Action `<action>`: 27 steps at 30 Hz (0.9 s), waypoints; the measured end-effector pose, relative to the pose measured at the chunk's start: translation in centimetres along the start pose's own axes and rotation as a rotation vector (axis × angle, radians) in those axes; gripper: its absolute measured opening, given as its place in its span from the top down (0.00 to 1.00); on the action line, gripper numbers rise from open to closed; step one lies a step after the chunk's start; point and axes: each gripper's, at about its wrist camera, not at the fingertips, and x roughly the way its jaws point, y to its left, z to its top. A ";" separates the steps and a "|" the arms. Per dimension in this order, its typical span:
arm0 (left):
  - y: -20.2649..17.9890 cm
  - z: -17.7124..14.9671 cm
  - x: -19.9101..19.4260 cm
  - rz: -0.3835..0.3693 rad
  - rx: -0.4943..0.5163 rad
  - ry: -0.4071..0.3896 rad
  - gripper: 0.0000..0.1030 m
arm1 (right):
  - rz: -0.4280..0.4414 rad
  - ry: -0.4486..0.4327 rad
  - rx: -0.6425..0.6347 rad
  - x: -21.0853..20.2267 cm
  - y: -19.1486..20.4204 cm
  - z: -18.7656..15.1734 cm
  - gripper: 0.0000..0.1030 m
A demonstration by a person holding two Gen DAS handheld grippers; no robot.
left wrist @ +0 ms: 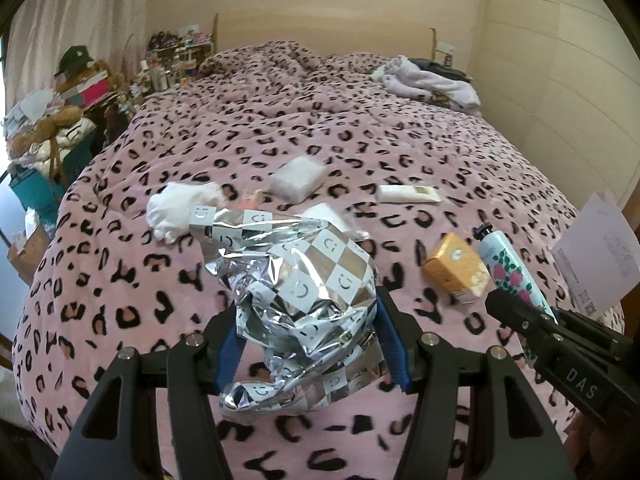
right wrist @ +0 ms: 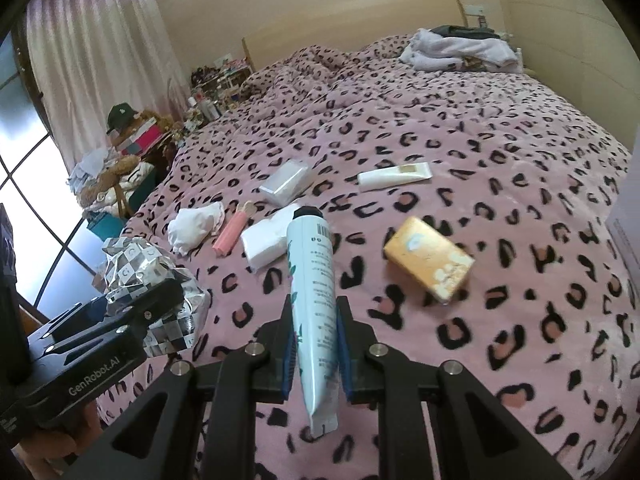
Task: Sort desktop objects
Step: 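Lift the foil wrapper in the left tool while the right tool lifts the white tube, then carry the foil wrapper in the left tool while the right tool carries the tube toward the white paper bag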
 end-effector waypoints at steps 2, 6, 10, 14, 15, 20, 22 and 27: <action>-1.3 0.2 -0.2 -0.013 0.014 -0.004 0.42 | -0.008 -0.008 0.009 -0.7 -0.7 0.1 0.83; -3.5 0.4 -0.4 -0.037 0.036 -0.008 0.42 | -0.032 -0.025 0.027 -2.2 -2.5 0.1 0.83; -5.6 0.6 -0.4 -0.060 0.056 -0.009 0.42 | -0.058 -0.039 0.046 -3.5 -4.3 0.2 0.83; -7.4 0.8 -0.3 -0.081 0.071 -0.007 0.42 | -0.080 -0.054 0.065 -4.6 -6.0 0.3 0.83; -7.9 0.9 -0.3 -0.086 0.075 -0.007 0.42 | -0.084 -0.057 0.069 -4.8 -6.3 0.3 0.83; -9.9 1.0 -0.2 -0.106 0.095 -0.006 0.42 | -0.107 -0.073 0.091 -5.9 -8.1 0.4 0.83; -10.7 1.1 -0.1 -0.113 0.103 -0.005 0.42 | -0.115 -0.076 0.097 -6.2 -8.6 0.4 0.83; -12.7 1.2 0.2 -0.129 0.123 -0.001 0.42 | -0.135 -0.082 0.118 -7.1 -10.4 0.2 0.83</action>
